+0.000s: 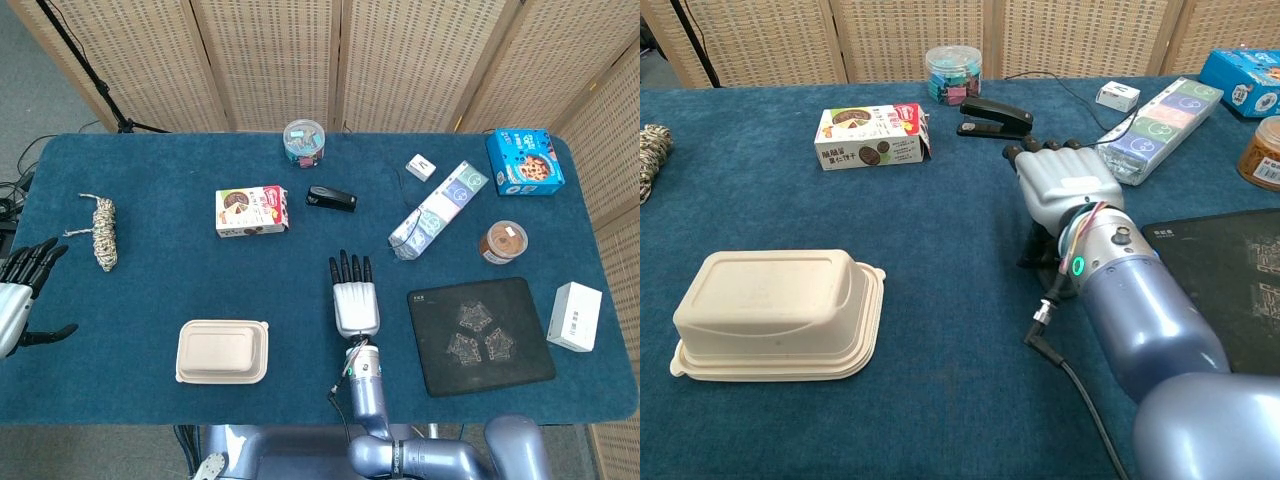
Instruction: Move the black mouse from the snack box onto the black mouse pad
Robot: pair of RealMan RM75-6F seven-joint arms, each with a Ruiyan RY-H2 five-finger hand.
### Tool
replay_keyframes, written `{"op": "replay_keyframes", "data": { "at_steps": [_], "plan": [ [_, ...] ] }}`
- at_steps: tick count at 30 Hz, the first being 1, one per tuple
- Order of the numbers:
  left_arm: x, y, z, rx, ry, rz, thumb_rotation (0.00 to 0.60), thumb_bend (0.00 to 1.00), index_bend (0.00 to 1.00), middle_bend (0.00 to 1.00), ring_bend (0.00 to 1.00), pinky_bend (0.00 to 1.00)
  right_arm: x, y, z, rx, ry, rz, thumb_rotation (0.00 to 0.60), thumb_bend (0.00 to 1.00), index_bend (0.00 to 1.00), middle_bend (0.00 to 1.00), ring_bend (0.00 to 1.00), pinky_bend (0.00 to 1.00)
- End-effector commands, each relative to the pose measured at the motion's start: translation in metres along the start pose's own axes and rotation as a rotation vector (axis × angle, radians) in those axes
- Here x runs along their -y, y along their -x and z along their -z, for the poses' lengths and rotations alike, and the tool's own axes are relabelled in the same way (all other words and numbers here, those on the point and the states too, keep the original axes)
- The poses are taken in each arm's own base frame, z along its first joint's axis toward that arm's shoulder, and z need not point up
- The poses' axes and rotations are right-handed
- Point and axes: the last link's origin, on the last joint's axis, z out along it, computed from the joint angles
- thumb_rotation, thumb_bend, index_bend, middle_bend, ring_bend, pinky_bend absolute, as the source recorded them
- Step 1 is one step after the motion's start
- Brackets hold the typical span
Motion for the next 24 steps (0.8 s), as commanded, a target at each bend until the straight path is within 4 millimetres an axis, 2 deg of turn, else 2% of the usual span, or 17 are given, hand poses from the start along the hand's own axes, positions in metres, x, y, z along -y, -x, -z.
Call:
{"op": "replay_keyframes", "data": {
  "at_steps": [1, 5, 12, 15, 24],
  "plan": [
    [0.000, 0.000, 0.000, 0.001, 0.000, 0.000, 0.600, 0.04, 0.00, 0.00, 0.00, 0.00, -0.007, 0.001, 0.001, 0.003, 0.015, 0.018, 0.600, 0.00, 0.00, 0.00, 0.00, 0.00],
    [-0.001, 0.001, 0.000, 0.004, 0.002, 0.000, 0.600, 0.04, 0.00, 0.00, 0.00, 0.00, -0.018, 0.003, 0.004, 0.014, 0.037, 0.045, 0.600, 0.00, 0.00, 0.00, 0.00, 0.00],
    [-0.002, 0.003, 0.000, 0.018, 0.006, -0.010, 0.600, 0.04, 0.00, 0.00, 0.00, 0.00, -0.060, 0.000, 0.017, 0.049, 0.138, 0.102, 0.600, 0.00, 0.00, 0.00, 0.00, 0.00],
    [-0.003, 0.004, 0.000, 0.021, 0.007, -0.013, 0.600, 0.04, 0.00, 0.00, 0.00, 0.00, -0.071, -0.004, 0.021, 0.075, 0.152, 0.081, 0.600, 0.00, 0.00, 0.00, 0.00, 0.00],
    [-0.006, 0.007, -0.001, 0.033, 0.012, -0.022, 0.600, 0.04, 0.00, 0.00, 0.00, 0.00, -0.077, -0.025, 0.016, 0.121, 0.102, -0.084, 0.600, 0.00, 0.00, 0.00, 0.00, 0.01]
  ]
}}
